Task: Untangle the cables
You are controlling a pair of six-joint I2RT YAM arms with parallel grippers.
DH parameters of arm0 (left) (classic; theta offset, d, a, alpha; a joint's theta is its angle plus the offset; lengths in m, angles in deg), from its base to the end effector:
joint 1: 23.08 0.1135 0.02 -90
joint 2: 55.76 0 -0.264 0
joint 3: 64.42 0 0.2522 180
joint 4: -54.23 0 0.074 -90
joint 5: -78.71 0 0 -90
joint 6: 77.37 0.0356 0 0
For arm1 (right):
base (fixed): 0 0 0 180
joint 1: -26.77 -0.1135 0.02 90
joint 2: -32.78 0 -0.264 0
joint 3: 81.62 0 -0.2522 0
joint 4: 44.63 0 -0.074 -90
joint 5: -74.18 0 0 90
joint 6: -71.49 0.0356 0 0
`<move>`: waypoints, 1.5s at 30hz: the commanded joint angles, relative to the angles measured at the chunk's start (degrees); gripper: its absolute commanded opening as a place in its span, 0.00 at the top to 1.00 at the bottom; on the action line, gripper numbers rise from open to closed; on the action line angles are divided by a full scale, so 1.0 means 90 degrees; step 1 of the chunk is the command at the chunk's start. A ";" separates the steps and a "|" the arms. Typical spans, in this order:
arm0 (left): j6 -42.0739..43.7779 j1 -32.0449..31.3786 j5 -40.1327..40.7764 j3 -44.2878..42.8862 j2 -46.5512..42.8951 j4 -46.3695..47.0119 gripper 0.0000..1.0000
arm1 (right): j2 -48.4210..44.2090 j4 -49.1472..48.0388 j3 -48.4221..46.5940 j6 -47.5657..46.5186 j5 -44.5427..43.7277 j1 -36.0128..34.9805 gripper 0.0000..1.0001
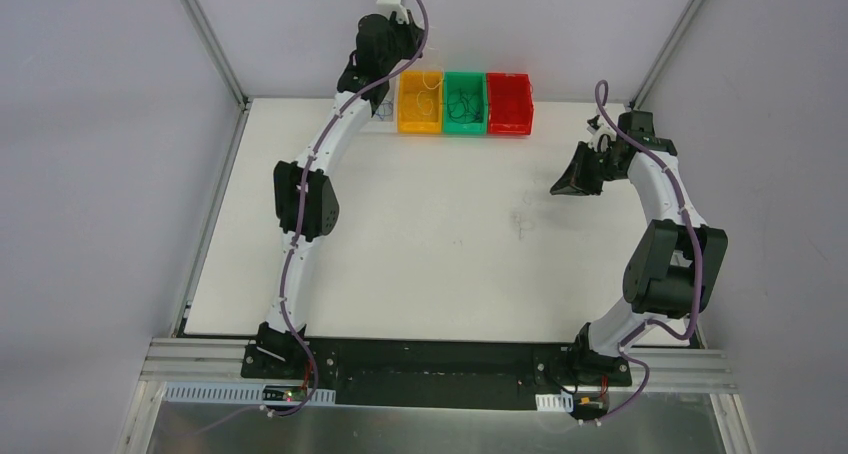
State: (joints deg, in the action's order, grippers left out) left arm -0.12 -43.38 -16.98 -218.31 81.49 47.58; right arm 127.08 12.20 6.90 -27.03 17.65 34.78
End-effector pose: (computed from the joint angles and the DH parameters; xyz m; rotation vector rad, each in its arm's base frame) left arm 0.5271 -0.1987 0.3839 0.1770 1.4083 -0.5477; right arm 0.3435 -0.0285 0.2749 -0.2123 2.4672 0.6382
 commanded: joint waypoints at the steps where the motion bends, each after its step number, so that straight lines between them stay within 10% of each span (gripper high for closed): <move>1: 0.0010 -0.0050 -0.0127 -0.0096 -0.0179 0.0262 1.00 | -0.0089 -0.0032 0.0026 0.0073 0.0143 0.0033 1.00; 14: 0.0331 -0.0023 -0.0166 0.1433 0.0371 -0.0005 1.00 | -0.0179 0.0058 0.0108 0.0068 0.0141 0.0047 1.00; 22: 0.0265 0.0036 0.0163 0.0754 0.1096 -0.1111 1.00 | -0.0138 0.0069 0.0082 0.0131 0.0198 0.0047 1.00; 32: 0.0054 0.0038 -0.0045 0.0677 0.0198 -0.1234 0.49 | -0.0144 0.0027 -0.0142 0.0183 0.0314 -0.0079 1.00; 39: -0.0626 0.0233 -0.1452 0.2282 -0.1881 -0.1546 0.04 | -0.0189 -0.0165 -0.1133 0.0633 0.0547 -0.0430 1.00; 45: -0.0883 0.0998 -0.2376 0.3498 -0.3191 -0.2260 0.01 | 0.0169 -0.0998 -0.2303 0.1631 0.0650 -0.1024 1.00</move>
State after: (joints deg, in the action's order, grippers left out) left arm -5.00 -39.95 -30.64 -192.72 60.38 31.37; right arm 127.17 9.97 -6.25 -19.66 20.95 28.90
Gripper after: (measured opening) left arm 0.990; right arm 0.005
